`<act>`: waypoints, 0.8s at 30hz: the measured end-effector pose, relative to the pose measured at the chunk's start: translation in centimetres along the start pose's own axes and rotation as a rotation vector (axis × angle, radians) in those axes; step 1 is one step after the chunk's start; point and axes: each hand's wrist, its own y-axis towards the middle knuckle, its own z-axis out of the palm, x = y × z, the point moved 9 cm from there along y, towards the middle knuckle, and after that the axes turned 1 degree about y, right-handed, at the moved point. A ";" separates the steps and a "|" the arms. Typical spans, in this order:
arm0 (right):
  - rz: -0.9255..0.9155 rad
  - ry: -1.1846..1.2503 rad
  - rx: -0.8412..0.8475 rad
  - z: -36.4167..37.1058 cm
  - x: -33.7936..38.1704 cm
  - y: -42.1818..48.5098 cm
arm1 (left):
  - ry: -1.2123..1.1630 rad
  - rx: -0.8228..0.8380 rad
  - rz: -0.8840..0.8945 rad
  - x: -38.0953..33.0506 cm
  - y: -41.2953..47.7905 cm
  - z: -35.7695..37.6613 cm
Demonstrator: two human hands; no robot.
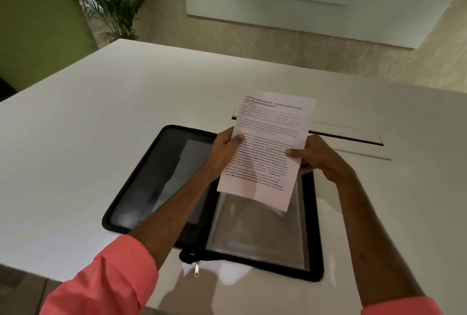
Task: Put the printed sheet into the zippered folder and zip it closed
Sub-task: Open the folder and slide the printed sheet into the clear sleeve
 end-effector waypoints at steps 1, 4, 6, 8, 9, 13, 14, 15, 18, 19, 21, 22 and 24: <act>-0.018 -0.003 -0.011 -0.4 0.5 0.3 | -0.024 0.006 -0.015 -0.1 0.3 -0.2; -0.063 0.039 -0.050 -1.8 1.7 0.6 | -0.058 -0.033 -0.073 0.0 1.2 -0.6; -0.071 0.084 -0.107 -3.2 1.7 0.8 | 0.014 -0.091 -0.088 0.6 1.7 -1.1; -0.067 0.122 -0.175 -4.8 1.2 1.0 | 0.126 -0.162 -0.076 1.6 2.1 -1.8; -0.062 0.133 -0.206 -5.5 0.9 1.1 | 0.201 -0.174 -0.050 2.0 2.2 -2.0; -0.037 0.215 -0.334 -7.9 -0.5 1.4 | 0.591 -0.062 0.044 2.9 2.6 -0.6; -0.030 0.248 -0.366 -8.3 -1.0 1.5 | 0.683 -0.037 0.075 3.0 2.7 0.0; -0.021 0.280 -0.399 -8.7 -1.4 1.7 | 0.768 -0.010 0.109 3.0 2.8 0.6; 0.060 0.397 -0.520 -9.5 -3.6 2.3 | 0.983 0.094 0.174 3.7 3.1 2.3; 0.093 0.439 -0.555 -9.5 -4.5 2.5 | 1.036 0.125 0.188 3.9 3.3 2.7; 0.148 0.531 -0.592 -8.7 -6.0 2.9 | 1.116 0.184 0.209 4.3 3.6 3.6; 0.173 0.570 -0.599 -8.1 -6.6 3.2 | 1.147 0.205 0.218 4.5 3.8 3.9; 0.216 0.621 -0.607 -6.9 -7.5 3.8 | 1.183 0.212 0.238 4.6 4.1 4.4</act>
